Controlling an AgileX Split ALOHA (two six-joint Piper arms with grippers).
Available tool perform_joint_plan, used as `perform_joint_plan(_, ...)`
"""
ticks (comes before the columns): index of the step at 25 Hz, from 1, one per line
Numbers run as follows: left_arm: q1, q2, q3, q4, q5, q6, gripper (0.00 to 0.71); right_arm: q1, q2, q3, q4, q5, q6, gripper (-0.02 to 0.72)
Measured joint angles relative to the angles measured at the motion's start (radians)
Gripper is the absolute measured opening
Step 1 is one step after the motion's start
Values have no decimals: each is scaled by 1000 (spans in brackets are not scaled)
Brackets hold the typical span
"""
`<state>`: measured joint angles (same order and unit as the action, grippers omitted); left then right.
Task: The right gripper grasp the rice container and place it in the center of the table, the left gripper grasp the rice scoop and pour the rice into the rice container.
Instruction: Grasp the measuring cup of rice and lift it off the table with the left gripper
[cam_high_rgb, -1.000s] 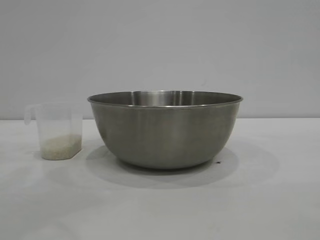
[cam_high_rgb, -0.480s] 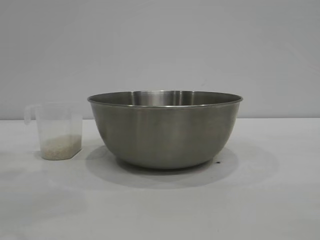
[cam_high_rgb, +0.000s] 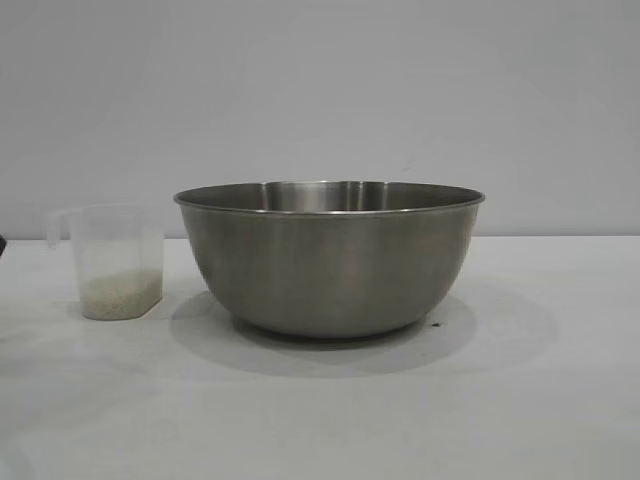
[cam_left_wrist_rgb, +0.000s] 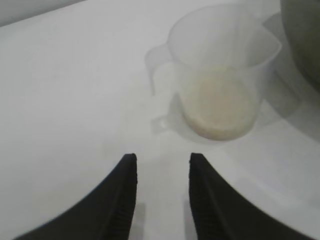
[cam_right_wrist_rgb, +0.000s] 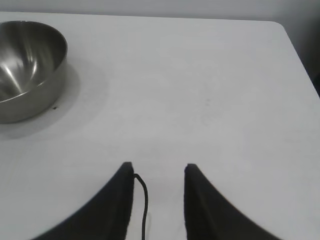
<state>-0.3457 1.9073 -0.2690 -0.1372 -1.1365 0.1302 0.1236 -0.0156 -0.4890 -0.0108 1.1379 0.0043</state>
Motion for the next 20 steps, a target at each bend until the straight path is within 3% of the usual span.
perform_joint_plan(20,0,89,-127,-65,-2,-4,207,0,0,0,0,0,0,232)
